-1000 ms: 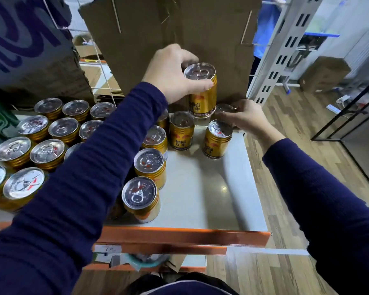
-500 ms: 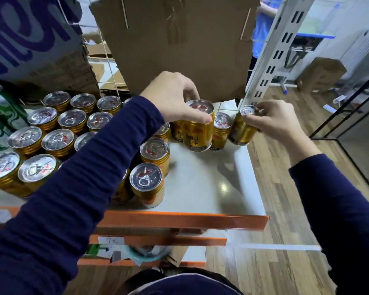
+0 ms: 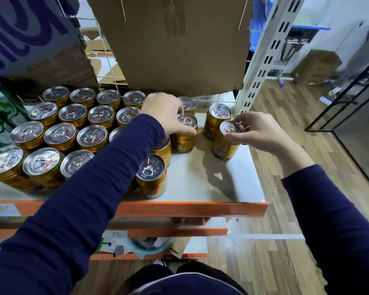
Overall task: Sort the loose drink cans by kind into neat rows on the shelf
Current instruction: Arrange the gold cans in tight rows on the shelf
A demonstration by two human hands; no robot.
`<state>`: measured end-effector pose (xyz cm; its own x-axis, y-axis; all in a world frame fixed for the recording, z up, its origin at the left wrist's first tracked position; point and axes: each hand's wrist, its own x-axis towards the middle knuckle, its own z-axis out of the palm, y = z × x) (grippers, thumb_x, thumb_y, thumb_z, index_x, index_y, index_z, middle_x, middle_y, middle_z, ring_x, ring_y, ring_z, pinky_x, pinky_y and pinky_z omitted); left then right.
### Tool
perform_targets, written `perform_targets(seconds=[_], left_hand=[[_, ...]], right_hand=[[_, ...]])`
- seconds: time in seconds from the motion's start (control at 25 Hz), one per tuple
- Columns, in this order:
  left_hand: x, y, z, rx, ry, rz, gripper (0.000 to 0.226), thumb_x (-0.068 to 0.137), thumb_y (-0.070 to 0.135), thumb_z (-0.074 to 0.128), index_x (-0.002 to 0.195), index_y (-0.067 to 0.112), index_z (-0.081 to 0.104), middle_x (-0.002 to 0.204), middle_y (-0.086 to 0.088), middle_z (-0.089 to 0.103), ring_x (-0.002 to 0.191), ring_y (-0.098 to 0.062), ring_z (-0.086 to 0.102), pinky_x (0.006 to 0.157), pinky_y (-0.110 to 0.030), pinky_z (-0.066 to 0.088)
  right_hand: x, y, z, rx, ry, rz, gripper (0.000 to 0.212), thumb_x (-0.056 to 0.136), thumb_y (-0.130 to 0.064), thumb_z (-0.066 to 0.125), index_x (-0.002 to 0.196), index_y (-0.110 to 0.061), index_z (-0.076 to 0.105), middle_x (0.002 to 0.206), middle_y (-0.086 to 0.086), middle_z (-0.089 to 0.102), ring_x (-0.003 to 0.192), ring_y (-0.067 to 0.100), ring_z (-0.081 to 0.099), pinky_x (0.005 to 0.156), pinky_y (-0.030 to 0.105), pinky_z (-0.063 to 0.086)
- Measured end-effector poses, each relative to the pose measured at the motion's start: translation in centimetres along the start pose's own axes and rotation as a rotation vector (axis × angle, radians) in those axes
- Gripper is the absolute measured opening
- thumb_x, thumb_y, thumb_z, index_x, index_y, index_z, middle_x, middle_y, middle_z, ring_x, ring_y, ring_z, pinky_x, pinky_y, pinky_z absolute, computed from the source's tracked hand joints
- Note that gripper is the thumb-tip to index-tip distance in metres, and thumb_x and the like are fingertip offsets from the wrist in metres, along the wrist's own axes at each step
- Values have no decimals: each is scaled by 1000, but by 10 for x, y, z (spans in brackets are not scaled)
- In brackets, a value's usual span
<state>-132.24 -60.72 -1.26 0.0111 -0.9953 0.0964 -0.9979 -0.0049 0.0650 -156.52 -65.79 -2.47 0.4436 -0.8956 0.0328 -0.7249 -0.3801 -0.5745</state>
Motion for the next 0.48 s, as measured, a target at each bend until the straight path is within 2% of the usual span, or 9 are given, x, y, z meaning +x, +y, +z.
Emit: perform_targets(seconds=[0.08, 0.28, 0.48], left_hand=[[5, 0, 0, 4, -3, -9, 71, 63, 80, 61, 104, 22, 68, 94, 0, 66, 96, -25, 58, 87, -38, 38], [12, -1, 3, 14, -33, -44, 75, 62, 83, 57, 103, 21, 67, 99, -1, 68, 99, -26, 58, 90, -42, 39], [12, -3, 2, 24, -29, -58, 75, 62, 85, 55, 100, 22, 67, 98, 0, 67, 100, -25, 55, 91, -43, 36]], right_hand=[[0, 1, 0, 16, -2, 14, 36, 69, -43, 78, 95, -21, 66, 81, -10, 62, 82, 12, 61, 71, 31, 52], [1, 3, 1, 55, -14, 29, 39, 70, -42, 79, 99, -20, 65, 86, -6, 63, 82, 14, 63, 77, 39, 56], [-3, 6, 2, 36, -38, 15, 44, 71, -44, 79, 104, -22, 61, 94, -3, 64, 85, 10, 60, 71, 27, 49]])
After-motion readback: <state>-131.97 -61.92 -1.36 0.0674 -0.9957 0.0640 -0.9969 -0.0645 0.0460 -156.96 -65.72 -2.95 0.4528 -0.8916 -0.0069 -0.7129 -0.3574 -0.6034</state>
